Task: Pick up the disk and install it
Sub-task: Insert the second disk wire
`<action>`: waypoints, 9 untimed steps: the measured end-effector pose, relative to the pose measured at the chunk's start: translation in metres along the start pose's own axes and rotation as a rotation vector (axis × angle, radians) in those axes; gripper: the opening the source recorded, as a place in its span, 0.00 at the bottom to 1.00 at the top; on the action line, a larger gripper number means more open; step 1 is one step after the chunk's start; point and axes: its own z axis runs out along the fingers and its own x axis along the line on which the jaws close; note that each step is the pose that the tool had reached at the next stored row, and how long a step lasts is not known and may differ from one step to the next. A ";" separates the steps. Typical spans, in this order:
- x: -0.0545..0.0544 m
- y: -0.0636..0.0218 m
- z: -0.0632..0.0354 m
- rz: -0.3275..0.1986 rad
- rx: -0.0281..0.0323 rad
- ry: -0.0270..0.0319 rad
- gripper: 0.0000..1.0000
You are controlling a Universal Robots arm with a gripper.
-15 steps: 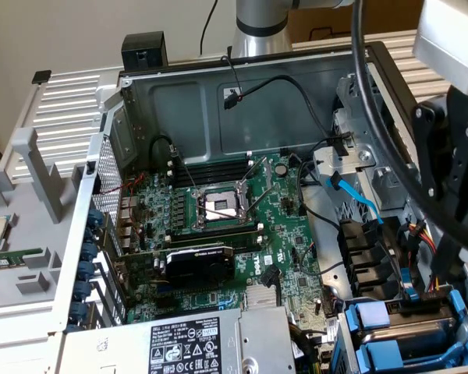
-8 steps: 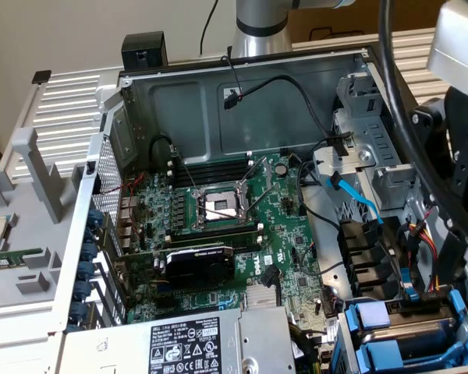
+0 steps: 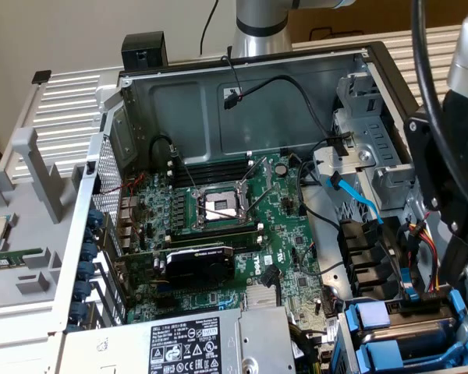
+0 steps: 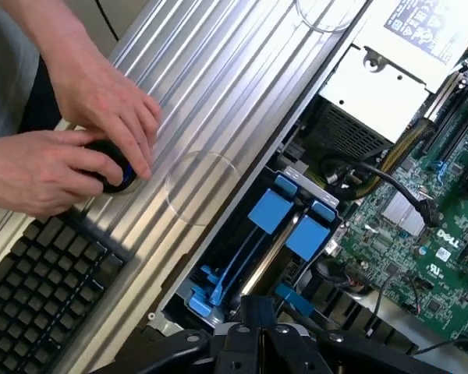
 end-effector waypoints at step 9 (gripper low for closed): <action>0.000 -0.0001 0.0008 -0.163 0.0111 0.0133 0.11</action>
